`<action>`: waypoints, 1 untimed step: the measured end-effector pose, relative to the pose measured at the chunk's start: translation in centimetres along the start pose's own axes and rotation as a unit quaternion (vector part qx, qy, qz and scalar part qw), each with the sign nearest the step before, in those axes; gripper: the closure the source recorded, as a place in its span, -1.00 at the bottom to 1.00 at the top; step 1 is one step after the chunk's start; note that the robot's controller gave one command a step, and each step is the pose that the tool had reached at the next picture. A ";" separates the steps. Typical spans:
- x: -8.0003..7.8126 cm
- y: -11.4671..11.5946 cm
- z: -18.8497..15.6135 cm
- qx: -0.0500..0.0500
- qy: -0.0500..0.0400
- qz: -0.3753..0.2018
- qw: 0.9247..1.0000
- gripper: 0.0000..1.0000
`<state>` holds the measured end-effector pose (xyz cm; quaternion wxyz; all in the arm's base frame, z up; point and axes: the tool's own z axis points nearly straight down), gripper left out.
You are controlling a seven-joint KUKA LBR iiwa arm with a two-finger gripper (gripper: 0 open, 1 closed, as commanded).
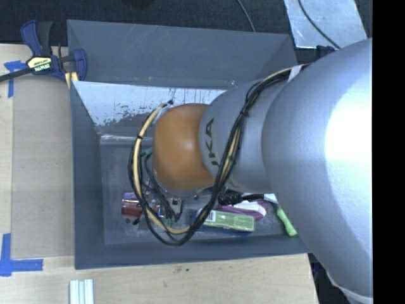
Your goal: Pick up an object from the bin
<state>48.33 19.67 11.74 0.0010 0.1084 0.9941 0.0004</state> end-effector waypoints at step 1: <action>-0.2 0.1 -4.4 -0.003 -0.004 -0.001 1.000 1.00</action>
Offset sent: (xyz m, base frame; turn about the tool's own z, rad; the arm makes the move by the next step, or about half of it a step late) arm -0.0020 -0.0008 0.0100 0.0005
